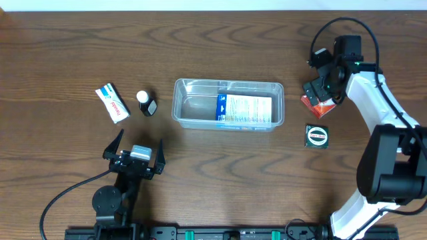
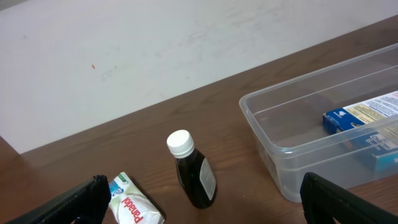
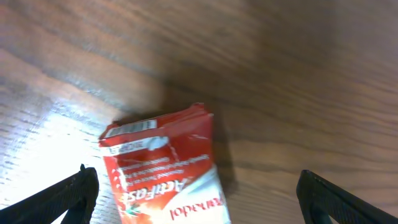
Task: Pack container
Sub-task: 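Move right gripper to the red caplets box and grasp it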
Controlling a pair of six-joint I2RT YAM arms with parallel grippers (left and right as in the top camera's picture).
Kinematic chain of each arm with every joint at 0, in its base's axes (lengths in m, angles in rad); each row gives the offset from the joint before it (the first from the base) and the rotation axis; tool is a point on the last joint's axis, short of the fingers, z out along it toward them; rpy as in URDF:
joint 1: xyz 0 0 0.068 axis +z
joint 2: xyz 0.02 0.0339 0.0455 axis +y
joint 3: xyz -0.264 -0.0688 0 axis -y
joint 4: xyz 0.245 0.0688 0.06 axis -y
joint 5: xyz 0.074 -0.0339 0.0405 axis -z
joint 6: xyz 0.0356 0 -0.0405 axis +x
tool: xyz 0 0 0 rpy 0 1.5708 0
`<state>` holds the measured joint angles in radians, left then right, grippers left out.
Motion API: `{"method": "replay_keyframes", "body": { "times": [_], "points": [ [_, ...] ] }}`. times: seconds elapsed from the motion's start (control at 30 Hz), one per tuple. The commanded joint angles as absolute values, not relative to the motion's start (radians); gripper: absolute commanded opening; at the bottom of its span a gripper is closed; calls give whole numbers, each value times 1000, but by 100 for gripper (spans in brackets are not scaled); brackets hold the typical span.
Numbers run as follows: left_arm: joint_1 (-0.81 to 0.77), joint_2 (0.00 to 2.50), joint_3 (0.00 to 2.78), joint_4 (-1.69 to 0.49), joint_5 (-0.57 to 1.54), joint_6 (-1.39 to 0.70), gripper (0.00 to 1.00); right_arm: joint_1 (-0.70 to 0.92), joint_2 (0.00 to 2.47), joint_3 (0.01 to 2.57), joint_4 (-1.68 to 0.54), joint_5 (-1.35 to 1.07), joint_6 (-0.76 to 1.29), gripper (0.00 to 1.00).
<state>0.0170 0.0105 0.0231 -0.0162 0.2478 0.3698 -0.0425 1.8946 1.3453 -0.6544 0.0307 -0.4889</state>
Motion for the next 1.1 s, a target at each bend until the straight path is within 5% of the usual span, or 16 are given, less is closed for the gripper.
{"method": "replay_keyframes", "body": {
  "times": [0.0,0.43,0.57,0.73,1.07],
  "points": [
    [21,4,4,-48,254,368,98,-47,1915,1344,-664,-25,-521,99],
    [21,4,4,-48,254,368,98,-47,2017,1344,-699,-67,-517,99],
    [21,4,4,-48,254,368,98,-47,2016,1344,-704,-39,-517,89],
    [21,4,4,-48,254,368,98,-47,2016,1344,-707,20,-483,55],
    [21,4,4,-48,254,368,98,-47,2001,1374,-714,18,-352,51]
  ]
}}
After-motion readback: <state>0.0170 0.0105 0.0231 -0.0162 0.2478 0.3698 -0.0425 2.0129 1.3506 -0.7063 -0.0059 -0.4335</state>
